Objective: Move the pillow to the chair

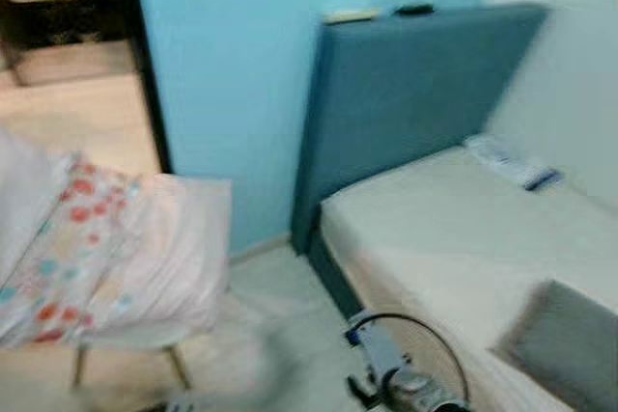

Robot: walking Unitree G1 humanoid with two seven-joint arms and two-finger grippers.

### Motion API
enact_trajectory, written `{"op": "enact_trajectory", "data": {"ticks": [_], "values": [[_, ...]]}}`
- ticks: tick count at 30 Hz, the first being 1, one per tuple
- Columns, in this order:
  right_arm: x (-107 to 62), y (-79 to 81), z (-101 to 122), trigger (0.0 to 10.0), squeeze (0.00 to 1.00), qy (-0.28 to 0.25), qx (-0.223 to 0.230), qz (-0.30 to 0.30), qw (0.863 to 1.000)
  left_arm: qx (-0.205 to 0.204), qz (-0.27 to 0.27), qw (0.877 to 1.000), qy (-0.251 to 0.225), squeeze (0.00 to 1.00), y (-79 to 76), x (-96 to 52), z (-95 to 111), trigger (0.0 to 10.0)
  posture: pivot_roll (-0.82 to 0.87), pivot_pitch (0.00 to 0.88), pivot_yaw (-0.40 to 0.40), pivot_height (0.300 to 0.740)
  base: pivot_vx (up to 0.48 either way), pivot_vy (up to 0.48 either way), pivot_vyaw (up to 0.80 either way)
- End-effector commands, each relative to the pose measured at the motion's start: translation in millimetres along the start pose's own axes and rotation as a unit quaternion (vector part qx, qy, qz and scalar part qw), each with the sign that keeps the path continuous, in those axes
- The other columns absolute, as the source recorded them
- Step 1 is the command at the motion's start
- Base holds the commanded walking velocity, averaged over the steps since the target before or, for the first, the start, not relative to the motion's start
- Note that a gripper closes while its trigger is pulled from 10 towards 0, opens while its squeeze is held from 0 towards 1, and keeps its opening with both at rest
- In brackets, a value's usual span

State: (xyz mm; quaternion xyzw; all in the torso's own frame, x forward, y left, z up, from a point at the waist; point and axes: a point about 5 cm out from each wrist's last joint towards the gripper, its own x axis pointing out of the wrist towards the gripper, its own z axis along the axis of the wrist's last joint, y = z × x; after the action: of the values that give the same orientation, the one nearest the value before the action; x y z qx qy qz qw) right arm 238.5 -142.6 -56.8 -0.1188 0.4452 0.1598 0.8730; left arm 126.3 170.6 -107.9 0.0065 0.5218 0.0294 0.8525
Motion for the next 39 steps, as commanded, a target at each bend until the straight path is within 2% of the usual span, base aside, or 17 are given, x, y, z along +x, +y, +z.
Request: {"op": "enact_trajectory", "data": {"ticks": [1,5,10,12,16,17,18,21,24,26,27,29,31,33,36,38,39], "values": [[0.5,1.3,5.5,10.0,0.00,-0.008,0.002,0.005,1.000,-0.007,0.004,1.000,0.012,0.00,5.9,-1.5,-8.0,10.0,-0.03,0.011,-0.051,0.740,0.000,0.000,-0.74],[2.2,17.9,-0.8,10.0,0.00,0.007,-0.043,0.037,0.998,-0.017,0.017,1.000,0.000,0.00,12.4,-0.7,-1.6,10.0,0.00,0.000,-0.079,0.740,0.000,0.000,-0.74],[2.5,26.5,-6.3,10.0,0.00,0.020,-0.096,0.060,0.993,-0.028,0.029,0.999,-0.020,0.00,18.6,0.5,9.9,10.0,0.02,0.013,-0.111,0.740,0.000,0.000,-0.74],[2.3,24.7,-6.0,10.0,0.00,0.019,-0.091,0.061,0.994,-0.029,0.035,0.999,-0.026,0.00,22.7,0.8,13.9,10.0,0.04,0.008,-0.118,0.740,0.000,0.000,-0.74],[-1.4,-1.8,-11.3,10.0,0.00,0.025,-0.048,0.010,0.998,-0.035,0.035,0.998,-0.036,0.00,27.2,1.0,19.6,10.0,0.00,0.000,-0.057,0.740,0.000,0.000,-0.74],[-1.4,-1.8,-11.3,10.0,0.00,0.025,-0.048,0.010,0.998,-0.035,0.035,0.998,-0.036,0.00,27.2,1.0,19.6,10.0,0.00,0.000,-0.057,0.740,0.000,0.000,-0.74],[-1.9,-7.0,-7.6,10.0,0.00,0.014,-0.019,-0.002,1.000,-0.021,0.027,0.999,-0.031,0.00,24.9,0.8,16.4,10.0,-0.02,0.000,-0.032,0.740,0.000,0.000,-0.74],[-1.4,-6.4,-3.7,10.0,0.00,0.008,-0.014,-0.006,1.000,-0.009,0.020,0.999,-0.026,0.00,24.2,0.7,14.7,10.0,-0.05,0.008,-0.014,0.740,0.000,0.000,-0.74],[0.5,9.0,-10.0,10.0,0.00,0.015,-0.024,0.013,1.000,0.018,0.017,0.999,-0.020,0.00,27.9,0.4,13.6,10.0,-0.05,0.000,-0.013,0.740,0.000,0.000,-0.74],[2.2,27.2,-14.2,10.0,0.00,0.019,-0.035,0.042,0.998,0.000,0.026,0.999,-0.034,0.00,36.2,0.4,21.5,10.0,-0.04,0.012,-0.020,0.740,0.000,0.000,-0.74],[2.2,27.2,-14.2,10.0,0.00,0.019,-0.035,0.042,0.998,0.000,0.026,0.999,-0.034,0.00,36.2,0.4,21.5,10.0,-0.04,0.012,-0.020,0.740,0.000,0.000,-0.74],[2.6,48.8,-19.9,10.0,0.00,0.025,-0.096,0.089,0.991,-0.040,0.036,0.997,-0.061,0.00,40.8,1.2,36.7,10.0,-0.02,0.029,-0.038,0.740,0.000,0.000,-0.74],[2.6,50.9,-19.8,10.0,0.00,0.025,-0.107,0.095,0.989,-0.044,0.036,0.996,-0.065,0.00,40.9,1.3,38.6,10.0,-0.02,0.029,-0.038,0.740,0.000,0.000,-0.74],[2.3,43.5,-20.7,10.0,0.00,0.028,-0.070,0.080,0.994,-0.040,0.042,0.996,-0.066,0.00,41.8,1.3,40.0,10.0,0.00,0.039,-0.038,0.740,0.000,0.000,-0.74],[2.0,38.4,-21.5,10.0,0.00,0.030,-0.054,0.070,0.996,-0.039,0.042,0.996,-0.067,0.00,41.7,1.3,40.5,10.0,-0.01,0.033,-0.037,0.740,0.000,0.000,-0.74],[1.2,25.9,-20.1,10.0,0.00,0.025,-0.002,0.047,0.999,-0.014,0.035,0.996,-0.077,0.00,39.2,1.5,44.7,10.0,-0.01,0.017,-0.049,0.740,0.000,0.000,-0.74],[1.2,25.9,-20.1,10.0,0.00,0.025,-0.002,0.047,0.999,-0.014,0.035,0.996,-0.077,0.00,39.2,1.5,44.7,10.0,-0.01,0.017,-0.049,0.740,0.000,0.000,-0.74]]}}
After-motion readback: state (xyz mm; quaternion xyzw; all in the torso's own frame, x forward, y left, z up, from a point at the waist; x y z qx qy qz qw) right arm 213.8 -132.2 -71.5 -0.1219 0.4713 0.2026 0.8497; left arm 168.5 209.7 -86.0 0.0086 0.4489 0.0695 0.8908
